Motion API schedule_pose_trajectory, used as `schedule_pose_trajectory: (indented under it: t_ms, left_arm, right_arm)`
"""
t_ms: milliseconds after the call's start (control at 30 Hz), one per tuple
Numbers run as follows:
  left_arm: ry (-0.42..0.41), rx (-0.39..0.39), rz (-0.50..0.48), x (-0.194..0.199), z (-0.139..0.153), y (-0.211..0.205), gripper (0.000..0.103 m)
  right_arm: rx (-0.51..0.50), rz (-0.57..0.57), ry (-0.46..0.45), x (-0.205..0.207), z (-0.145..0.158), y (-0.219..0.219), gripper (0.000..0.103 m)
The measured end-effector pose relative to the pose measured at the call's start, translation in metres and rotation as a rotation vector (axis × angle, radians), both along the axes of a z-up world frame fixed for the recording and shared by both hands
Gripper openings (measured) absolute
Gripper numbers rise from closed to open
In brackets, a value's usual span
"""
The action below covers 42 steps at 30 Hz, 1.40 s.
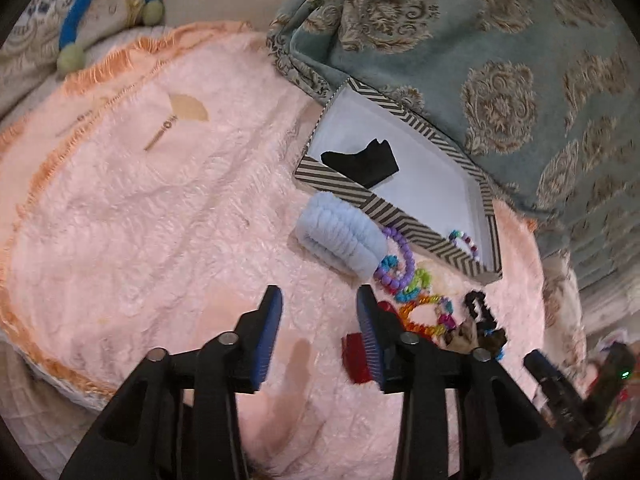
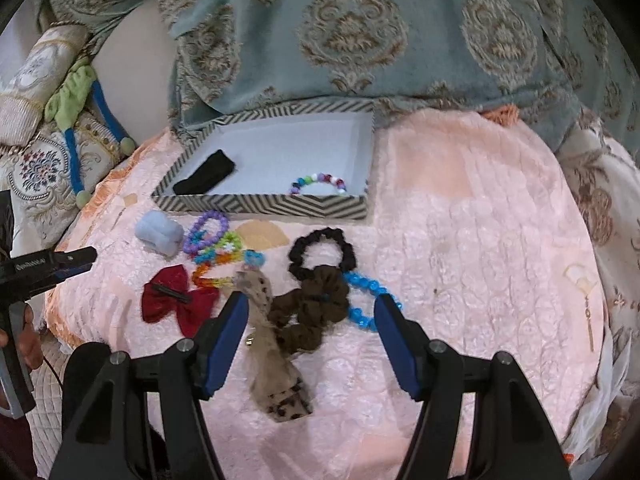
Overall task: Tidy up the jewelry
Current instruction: 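Grasp the light blue scrunchie with the left tool while the right tool grasps the black scrunchie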
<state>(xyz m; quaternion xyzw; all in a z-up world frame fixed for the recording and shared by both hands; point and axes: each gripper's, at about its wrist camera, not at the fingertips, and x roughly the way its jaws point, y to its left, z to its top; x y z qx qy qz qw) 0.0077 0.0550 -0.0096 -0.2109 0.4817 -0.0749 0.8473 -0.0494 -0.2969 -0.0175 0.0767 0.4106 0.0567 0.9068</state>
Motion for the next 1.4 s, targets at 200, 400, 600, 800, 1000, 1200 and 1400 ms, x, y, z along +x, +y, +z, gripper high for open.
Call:
schedule_pose_trajectory:
  t_ms: [200,400,600,800,1000,1200,1400]
  left_arm:
    - [0.014,-0.044,-0.001,0.027,-0.004,-0.003,0.032]
    - [0.063,-0.091,0.014,0.065,-0.02,-0.004,0.045]
    - [0.136,-0.06,-0.002,0.092,-0.046,-0.016,0.045]
    - [0.125,-0.107,-0.009,0.091,-0.058,-0.019,0.019]
    - [0.058,-0.09,-0.025,0.079,-0.028,-0.015,0.009]
    - [-0.014,-0.056,-0.045,0.064,0.008,-0.016,0.009]
    - [-0.076,0.023,-0.058,0.05,0.031,-0.025,0.009]
  right_arm:
    - [0.01,-0.016,0.023,0.026,-0.011,-0.015,0.068]
    - [0.017,0.006,0.059,0.066,-0.022,-0.018,0.068]
    - [0.018,0.04,0.115,0.099,-0.043,-0.016,0.064]
    - [0.024,0.064,0.126,0.109,-0.059,-0.016,0.009]
    - [0.09,0.062,0.032,0.088,-0.021,-0.027,0.007]
    - [0.093,0.066,-0.06,0.068,0.022,-0.028,0.007]
    - [0.073,0.094,-0.095,0.054,0.042,-0.016,0.007]
